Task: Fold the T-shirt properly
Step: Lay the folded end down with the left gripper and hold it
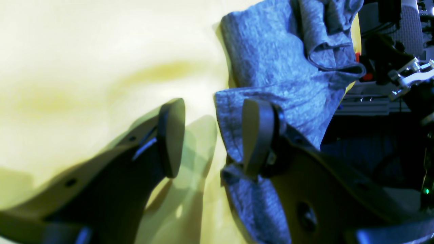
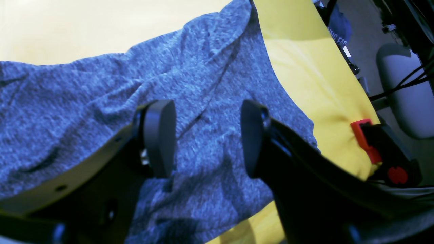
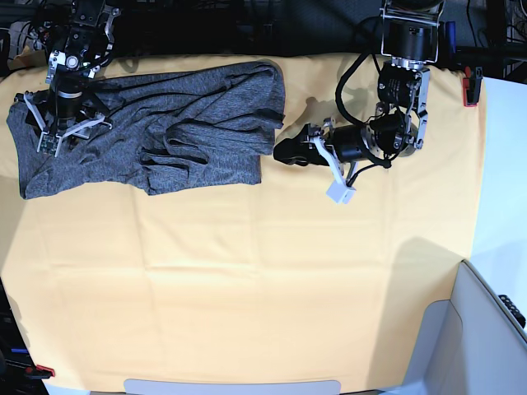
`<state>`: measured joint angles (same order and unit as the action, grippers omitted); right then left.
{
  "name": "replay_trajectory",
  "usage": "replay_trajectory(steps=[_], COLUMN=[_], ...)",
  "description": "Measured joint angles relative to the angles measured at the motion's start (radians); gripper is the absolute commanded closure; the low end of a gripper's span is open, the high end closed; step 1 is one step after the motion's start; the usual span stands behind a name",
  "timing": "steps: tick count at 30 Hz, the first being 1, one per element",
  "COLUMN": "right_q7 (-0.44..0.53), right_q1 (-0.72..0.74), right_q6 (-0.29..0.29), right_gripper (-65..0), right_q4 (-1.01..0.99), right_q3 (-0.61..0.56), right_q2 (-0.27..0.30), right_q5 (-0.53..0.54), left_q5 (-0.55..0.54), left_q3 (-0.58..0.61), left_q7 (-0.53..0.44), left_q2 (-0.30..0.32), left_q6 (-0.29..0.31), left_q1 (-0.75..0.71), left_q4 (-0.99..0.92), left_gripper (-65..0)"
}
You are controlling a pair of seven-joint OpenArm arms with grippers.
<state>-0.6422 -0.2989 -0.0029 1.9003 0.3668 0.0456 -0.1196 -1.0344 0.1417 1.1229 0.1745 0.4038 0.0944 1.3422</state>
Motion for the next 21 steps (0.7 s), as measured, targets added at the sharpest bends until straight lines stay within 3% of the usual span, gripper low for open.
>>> replay_trajectory(steps=[6, 17, 19, 21], right_q7=[0.000, 0.000, 0.000, 0.000], right_q1=[0.008, 0.008, 0.009, 0.008], right_q6=[0.000, 0.000, 0.000, 0.000], right_gripper=[-30.9, -30.9, -30.9, -30.9], right_q4=[0.000, 0.000, 0.000, 0.000], right_q3=[0.000, 0.000, 0.000, 0.000], right_q2=[0.000, 0.000, 0.000, 0.000], right_q5=[0.000, 0.000, 0.000, 0.000], left_q5=[0.000, 0.002, 0.001, 0.003], left_q3=[-0.001, 0.101, 0.101, 0.100], left_q7=[-0.009, -0.026, -0.026, -0.026], left_q2=[-0.027, -0.028, -0.028, -0.027], left_q6=[0.001, 0.001, 0.001, 0.001], left_q1=[-0.013, -0.008, -0.008, -0.008], left_q4=[0.002, 0.006, 0.006, 0.007], left_gripper=[-27.3, -26.9, -23.9, -16.9])
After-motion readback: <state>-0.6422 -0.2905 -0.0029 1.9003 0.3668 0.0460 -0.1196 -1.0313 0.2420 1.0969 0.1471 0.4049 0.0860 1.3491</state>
